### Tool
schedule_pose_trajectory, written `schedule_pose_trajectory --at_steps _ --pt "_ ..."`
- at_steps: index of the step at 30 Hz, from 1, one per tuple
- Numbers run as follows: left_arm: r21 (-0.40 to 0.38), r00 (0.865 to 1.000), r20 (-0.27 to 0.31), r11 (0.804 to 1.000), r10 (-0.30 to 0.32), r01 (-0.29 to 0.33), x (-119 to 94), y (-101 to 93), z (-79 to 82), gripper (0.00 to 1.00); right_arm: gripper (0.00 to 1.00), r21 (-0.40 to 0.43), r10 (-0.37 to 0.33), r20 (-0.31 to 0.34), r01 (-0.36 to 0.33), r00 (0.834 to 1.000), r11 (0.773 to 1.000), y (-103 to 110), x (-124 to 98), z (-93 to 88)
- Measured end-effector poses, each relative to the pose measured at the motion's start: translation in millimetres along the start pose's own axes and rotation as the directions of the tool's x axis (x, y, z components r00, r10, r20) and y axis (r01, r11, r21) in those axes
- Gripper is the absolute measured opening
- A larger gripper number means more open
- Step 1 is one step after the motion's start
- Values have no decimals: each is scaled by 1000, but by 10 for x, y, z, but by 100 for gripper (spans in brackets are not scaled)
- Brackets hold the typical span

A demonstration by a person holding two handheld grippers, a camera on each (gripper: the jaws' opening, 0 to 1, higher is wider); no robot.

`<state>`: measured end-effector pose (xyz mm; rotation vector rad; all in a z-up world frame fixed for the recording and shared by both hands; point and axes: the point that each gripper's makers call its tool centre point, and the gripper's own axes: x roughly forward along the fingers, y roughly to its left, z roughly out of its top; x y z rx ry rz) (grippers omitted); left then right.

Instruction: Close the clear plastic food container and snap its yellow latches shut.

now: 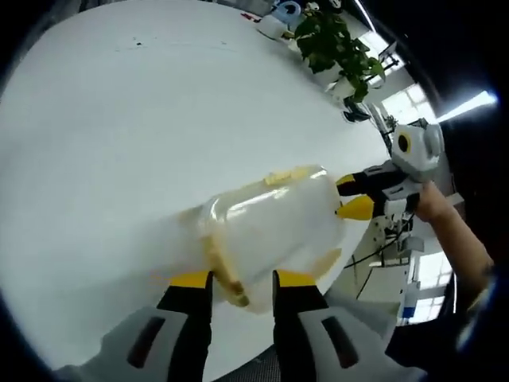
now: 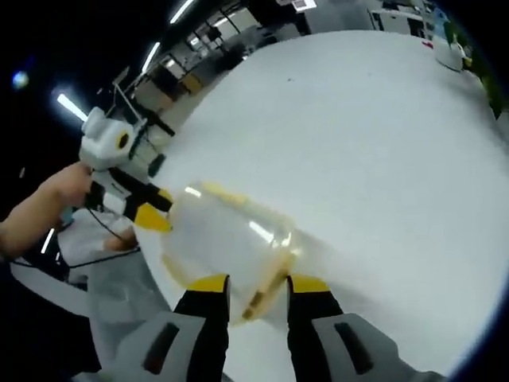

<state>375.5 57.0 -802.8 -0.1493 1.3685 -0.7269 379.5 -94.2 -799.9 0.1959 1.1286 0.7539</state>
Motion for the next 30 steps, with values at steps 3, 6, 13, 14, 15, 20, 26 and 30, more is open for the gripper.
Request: schedule_pose_trajectory --at_steps 3,6,13,14,15,20,26,30 --pt "-9 999 24 999 -34 34 13 0 11 25 23 5 -9 2 9 1000 1000 7 3 13" --pt "-72 997 47 996 -58 61 -1 16 -3 24 22 9 -15 -2 15 1000 1000 -3 -1 13" --pt "-95 997 44 993 -65 69 18 -22 8 23 18 101 25 -16 -23 1000 995 -33 29 97" --pt "-99 997 46 993 -57 62 25 -40 11 23 17 93 58 -39 -55 998 994 5 11 80" --pt "-92 998 40 994 -54 58 26 -47 10 23 17 103 56 -33 -53 998 993 -1 15 81" --pt "-92 998 19 994 -52 54 19 -22 6 23 19 116 30 -30 -26 999 993 33 13 59" --pt "-109 997 63 992 -52 59 16 8 -8 24 21 107 15 -40 -11 999 994 39 20 23" --pt "-114 995 86 992 -48 58 17 7 -12 25 21 120 14 -47 -9 999 993 34 19 -5"
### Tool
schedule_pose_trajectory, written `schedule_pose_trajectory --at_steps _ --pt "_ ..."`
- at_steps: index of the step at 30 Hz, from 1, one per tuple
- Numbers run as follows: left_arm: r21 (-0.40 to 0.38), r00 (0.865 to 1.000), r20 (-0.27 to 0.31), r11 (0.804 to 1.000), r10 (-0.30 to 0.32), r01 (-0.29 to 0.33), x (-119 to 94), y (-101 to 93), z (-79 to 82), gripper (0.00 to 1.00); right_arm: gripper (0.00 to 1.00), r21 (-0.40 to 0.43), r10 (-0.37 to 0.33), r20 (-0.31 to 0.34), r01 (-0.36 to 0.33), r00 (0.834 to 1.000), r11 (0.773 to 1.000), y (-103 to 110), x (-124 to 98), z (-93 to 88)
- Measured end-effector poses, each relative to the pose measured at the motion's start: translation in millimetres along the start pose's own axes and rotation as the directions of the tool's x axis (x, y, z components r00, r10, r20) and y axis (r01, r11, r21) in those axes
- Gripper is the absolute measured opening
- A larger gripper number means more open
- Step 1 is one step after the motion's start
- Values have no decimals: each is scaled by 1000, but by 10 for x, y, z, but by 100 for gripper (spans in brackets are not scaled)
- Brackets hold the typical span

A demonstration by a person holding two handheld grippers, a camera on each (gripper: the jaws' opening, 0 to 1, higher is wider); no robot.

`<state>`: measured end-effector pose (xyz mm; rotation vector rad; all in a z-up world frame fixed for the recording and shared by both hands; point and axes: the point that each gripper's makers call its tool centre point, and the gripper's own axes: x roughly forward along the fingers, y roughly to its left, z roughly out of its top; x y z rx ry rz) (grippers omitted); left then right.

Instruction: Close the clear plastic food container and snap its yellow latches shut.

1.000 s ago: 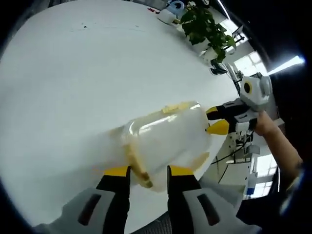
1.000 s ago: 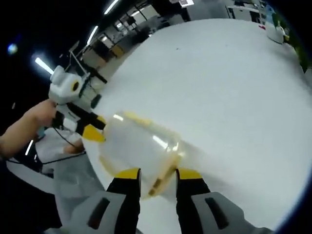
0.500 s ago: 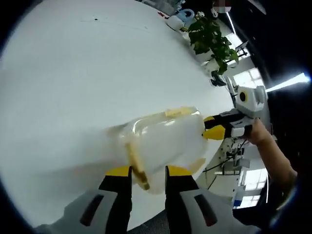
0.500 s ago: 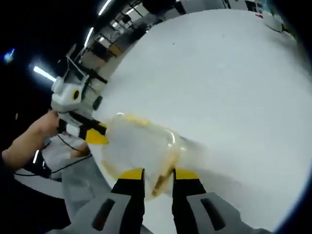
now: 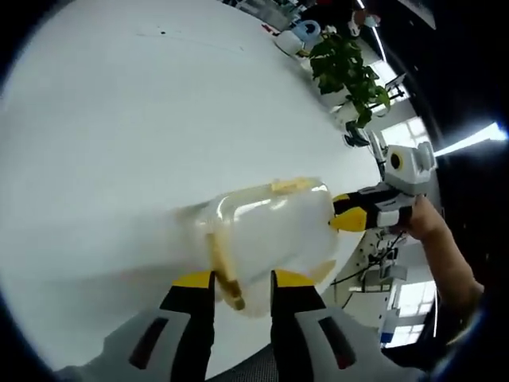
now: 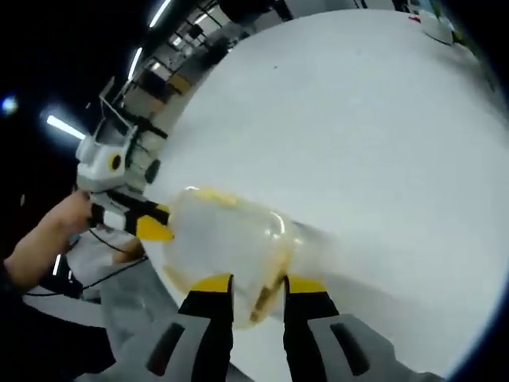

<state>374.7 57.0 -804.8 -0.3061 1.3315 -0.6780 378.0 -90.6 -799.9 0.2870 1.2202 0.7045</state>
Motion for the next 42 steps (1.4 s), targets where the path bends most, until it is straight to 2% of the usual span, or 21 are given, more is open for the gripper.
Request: schedule_pose_trajectory --at_steps 7,13,15,16,17,19,20,24,26,27,30,33,35,37,38,39,40,41,42 --pt "-6 1000 1 1000 6 -6 -1 4 1 25 21 41 18 45 -20 999 999 -25 11 -26" --pt "-4 1000 6 1000 5 -5 -1 -2 1 26 21 40 21 38 -22 999 999 -9 19 -17" --pt "-19 1000 17 1000 4 -4 1 -3 -11 27 22 27 9 28 -10 1000 1000 -4 29 -11" --pt "-87 1000 28 996 -11 13 43 -33 -37 29 23 21 4 20 -4 1000 1000 3 32 -13" --pt "-99 999 35 995 -18 21 61 -34 -44 30 23 8 -3 8 3 1000 1000 11 38 -12" --pt "-60 999 41 998 -10 12 38 -35 -44 31 24 10 -7 -4 7 1000 1000 5 36 -7" --pt "-45 999 51 999 -9 11 40 -36 -29 31 24 40 -7 -8 7 1000 999 -6 36 -12" --pt "-27 996 93 1000 11 -8 -7 -25 39 29 26 28 -1 4 1 1000 1000 -16 25 -8" --pt "-14 996 86 1000 16 -15 -11 -48 51 29 25 -15 -7 6 7 1000 1000 -11 10 -2" --pt "18 998 64 1000 24 -25 -14 -53 35 30 25 -41 -15 5 15 1000 999 -10 -3 8" --pt "106 997 45 992 65 -69 -39 -33 43 31 21 -99 -34 -5 33 999 994 -12 -40 21" --pt "211 991 79 970 108 -122 -138 -45 177 33 21 -198 -57 -9 54 998 979 -10 -83 86" --pt "238 989 81 961 127 -143 -173 -41 228 38 22 -255 -76 -9 71 997 964 3 -103 130" --pt "356 981 91 914 172 -193 -224 -4 293 37 22 -321 -86 -5 79 996 944 28 -107 186" --pt "409 975 93 885 201 -221 -244 15 322 37 22 -335 -93 -15 83 996 939 38 -110 186" --pt "444 972 90 865 216 -233 -252 20 328 37 22 -357 -99 -19 85 995 930 48 -108 199" --pt "500 973 96 835 210 -229 -250 -20 349 37 22 -381 -103 -34 82 994 921 70 -101 199" --pt "519 973 100 823 209 -230 -253 -46 355 37 22 -399 -104 -51 75 993 914 81 -95 188" --pt "521 974 94 823 207 -225 -251 -89 336 38 22 -426 -102 -71 63 992 903 99 -82 184"
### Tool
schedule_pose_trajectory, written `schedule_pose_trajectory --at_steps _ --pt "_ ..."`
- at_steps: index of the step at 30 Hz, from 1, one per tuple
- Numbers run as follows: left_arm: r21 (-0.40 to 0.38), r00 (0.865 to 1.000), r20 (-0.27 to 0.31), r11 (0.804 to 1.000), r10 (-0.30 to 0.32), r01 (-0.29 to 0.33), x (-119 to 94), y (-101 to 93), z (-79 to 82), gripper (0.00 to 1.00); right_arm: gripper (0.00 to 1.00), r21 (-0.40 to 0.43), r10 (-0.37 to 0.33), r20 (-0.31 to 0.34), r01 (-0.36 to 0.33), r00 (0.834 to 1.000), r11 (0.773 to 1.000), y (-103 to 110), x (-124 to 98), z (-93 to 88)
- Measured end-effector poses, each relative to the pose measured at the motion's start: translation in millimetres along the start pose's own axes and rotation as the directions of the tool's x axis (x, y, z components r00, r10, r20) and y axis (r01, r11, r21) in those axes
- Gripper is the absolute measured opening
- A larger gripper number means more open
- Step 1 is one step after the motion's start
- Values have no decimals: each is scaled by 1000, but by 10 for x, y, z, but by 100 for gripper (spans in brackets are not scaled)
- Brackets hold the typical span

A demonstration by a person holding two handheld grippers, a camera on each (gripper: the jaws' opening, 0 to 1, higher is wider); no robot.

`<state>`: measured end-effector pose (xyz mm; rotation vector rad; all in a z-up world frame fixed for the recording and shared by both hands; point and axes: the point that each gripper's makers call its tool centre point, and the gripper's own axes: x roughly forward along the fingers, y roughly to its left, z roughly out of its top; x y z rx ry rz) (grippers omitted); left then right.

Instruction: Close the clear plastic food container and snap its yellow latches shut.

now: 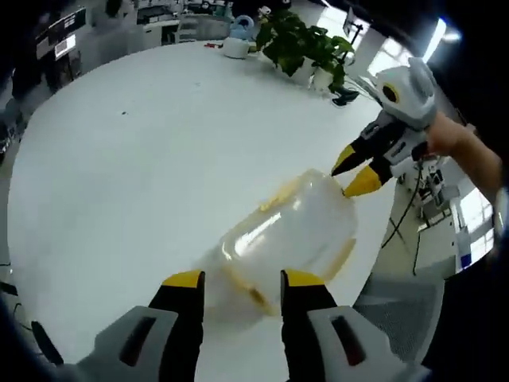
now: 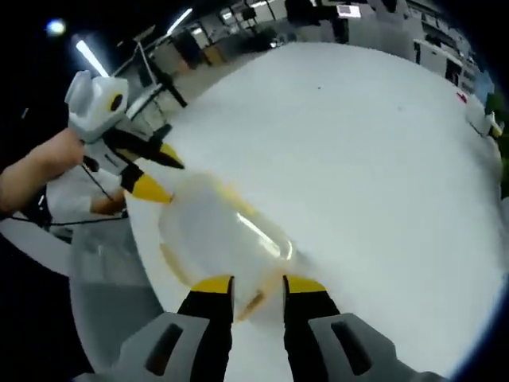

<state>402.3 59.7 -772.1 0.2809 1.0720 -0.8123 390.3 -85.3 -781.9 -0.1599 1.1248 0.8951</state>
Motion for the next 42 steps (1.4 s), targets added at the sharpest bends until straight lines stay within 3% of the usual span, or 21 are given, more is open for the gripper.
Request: schedule_pose_trajectory --at_steps 4,8,17,26,31,37,42 --pt "35 1000 5 999 -18 18 9 -131 67 39 23 -31 16 -5 -17 1000 999 47 -13 45" --pt "150 1000 -7 988 -22 23 32 -215 116 38 23 -50 17 -5 -17 1000 999 44 -8 94" --pt "227 998 -33 972 -58 64 65 -324 125 33 22 -144 13 -34 -18 999 989 113 3 108" --pt "269 997 -58 961 -55 69 51 -262 123 33 22 -182 33 -33 -39 999 983 266 1 179" --pt "321 996 -55 943 -72 86 52 -361 160 31 23 -192 36 -49 -45 998 980 268 35 173" --pt "472 992 -83 873 -91 120 122 -536 161 30 23 -278 46 -66 -63 997 958 357 103 191" --pt "503 991 -91 855 -93 127 190 -625 159 30 23 -298 49 -69 -68 996 952 417 172 237"
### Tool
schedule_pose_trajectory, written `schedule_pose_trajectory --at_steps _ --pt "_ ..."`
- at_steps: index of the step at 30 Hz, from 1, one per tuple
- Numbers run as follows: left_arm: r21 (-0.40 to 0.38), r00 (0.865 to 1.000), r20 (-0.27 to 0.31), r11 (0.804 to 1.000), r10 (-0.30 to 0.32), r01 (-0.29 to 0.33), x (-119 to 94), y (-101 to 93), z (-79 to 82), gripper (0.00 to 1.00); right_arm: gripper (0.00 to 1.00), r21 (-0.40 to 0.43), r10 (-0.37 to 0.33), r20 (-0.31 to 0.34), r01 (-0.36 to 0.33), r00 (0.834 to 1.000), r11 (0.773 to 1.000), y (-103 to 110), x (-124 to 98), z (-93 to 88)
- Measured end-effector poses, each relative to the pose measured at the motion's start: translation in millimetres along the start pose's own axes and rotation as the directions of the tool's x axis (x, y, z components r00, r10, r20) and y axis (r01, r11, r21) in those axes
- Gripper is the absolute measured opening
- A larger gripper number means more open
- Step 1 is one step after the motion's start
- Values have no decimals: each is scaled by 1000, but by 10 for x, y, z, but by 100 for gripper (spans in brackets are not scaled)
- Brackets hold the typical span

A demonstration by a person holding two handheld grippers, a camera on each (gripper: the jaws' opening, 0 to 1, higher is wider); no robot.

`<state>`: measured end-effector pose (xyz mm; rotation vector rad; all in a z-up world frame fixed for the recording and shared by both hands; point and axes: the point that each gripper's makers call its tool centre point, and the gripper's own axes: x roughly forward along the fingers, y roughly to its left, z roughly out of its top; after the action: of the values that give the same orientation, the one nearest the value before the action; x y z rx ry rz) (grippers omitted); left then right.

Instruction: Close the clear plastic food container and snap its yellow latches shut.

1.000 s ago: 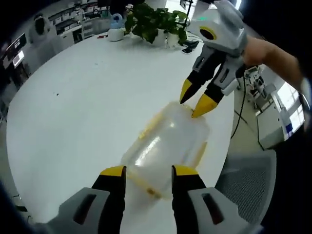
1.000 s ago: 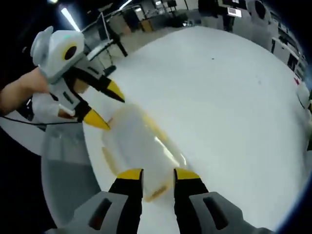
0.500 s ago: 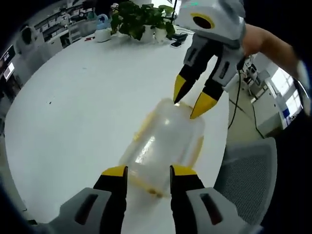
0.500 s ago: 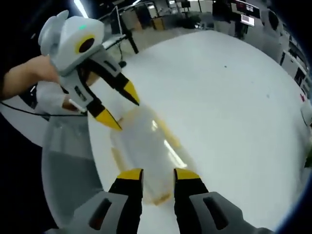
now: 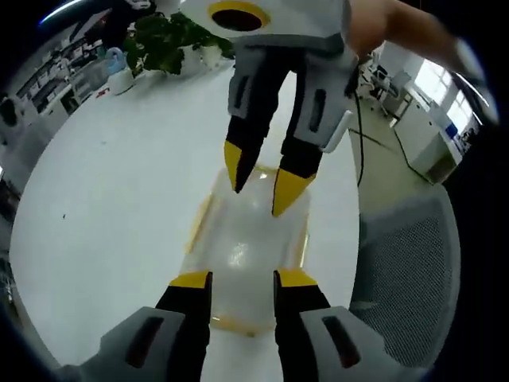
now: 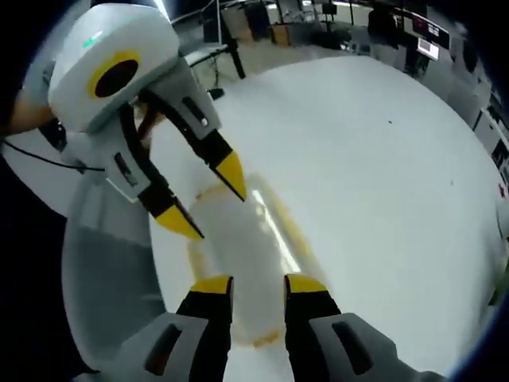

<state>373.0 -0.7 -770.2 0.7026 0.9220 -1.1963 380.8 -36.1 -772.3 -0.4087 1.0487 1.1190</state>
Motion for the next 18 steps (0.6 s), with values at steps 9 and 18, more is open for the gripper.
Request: schedule_pose_trajectory --at_steps 9,18 --pt "36 1000 -15 999 -8 8 65 -65 19 29 23 -41 1 4 -1 1000 999 4 46 102" --pt "56 1000 -17 998 -12 13 106 -137 41 28 25 -42 -18 11 19 1000 999 -58 98 201"
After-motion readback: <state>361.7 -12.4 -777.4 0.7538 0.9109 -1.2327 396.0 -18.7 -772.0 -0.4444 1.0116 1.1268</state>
